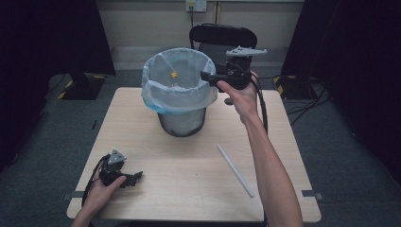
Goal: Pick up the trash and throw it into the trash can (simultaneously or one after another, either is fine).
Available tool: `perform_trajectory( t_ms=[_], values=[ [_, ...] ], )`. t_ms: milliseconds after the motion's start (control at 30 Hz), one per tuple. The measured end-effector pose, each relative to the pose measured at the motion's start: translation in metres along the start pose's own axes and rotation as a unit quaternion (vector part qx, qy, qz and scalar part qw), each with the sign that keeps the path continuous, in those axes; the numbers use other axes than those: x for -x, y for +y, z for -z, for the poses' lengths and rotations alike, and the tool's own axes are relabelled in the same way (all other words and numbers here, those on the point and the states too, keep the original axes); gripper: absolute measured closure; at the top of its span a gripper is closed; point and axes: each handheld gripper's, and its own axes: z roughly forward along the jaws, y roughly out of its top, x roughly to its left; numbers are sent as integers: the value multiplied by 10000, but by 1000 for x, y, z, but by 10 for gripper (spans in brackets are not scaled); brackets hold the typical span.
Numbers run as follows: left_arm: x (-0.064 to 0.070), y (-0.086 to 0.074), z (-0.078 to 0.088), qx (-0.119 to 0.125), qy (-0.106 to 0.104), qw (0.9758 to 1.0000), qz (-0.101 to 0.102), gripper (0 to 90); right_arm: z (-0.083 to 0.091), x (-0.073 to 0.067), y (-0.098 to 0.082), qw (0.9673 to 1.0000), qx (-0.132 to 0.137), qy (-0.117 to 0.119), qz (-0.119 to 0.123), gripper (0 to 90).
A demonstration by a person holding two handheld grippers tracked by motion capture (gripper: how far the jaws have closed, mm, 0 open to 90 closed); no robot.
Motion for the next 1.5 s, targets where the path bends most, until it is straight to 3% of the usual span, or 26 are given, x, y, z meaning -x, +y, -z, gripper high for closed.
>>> perform_trajectory(
  t_ms=[133, 300, 367, 533, 700, 867, 1000, 1300, 1500],
  values=[
    [0, 0, 0, -3, 7, 10000, -16, 0, 6, 2, -9, 9999, -32, 104, -16, 254],
    [0, 0, 0, 3, -2, 10000, 1, 0, 10, 3, -21, 9998, -175, -84, -62, 224],
    [0, 0, 0, 2, -2, 10000, 0, 0, 12, 4, -26, 9997, -234, -85, -75, 166],
    [0, 0, 0, 2, -2, 10000, 1, 0, 17, 6, -36, 9997, -163, -144, -142, 162],
    [0, 0, 0, 3, -2, 10000, 2, 0, 33, 7, -47, 9994, 14, -326, -79, 200],
    [0, 0, 0, 2, -2, 10000, 0, 0, 47, 7, -63, 9985, -188, -509, -67, 218],
    [0, 0, 0, -1, 4, 10000, -17, 0, 55, 9, -79, 9982, -392, -438, -144, 213],
    [0, 0, 0, 2, -2, 10000, 0, 0, 67, 8, -109, 9976, -541, -412, -99, 249],
    [0, 0, 0, 1, -1, 10000, -2, 0, 81, 8, -143, 9964, -787, -186, -244, 369]
  ],
)
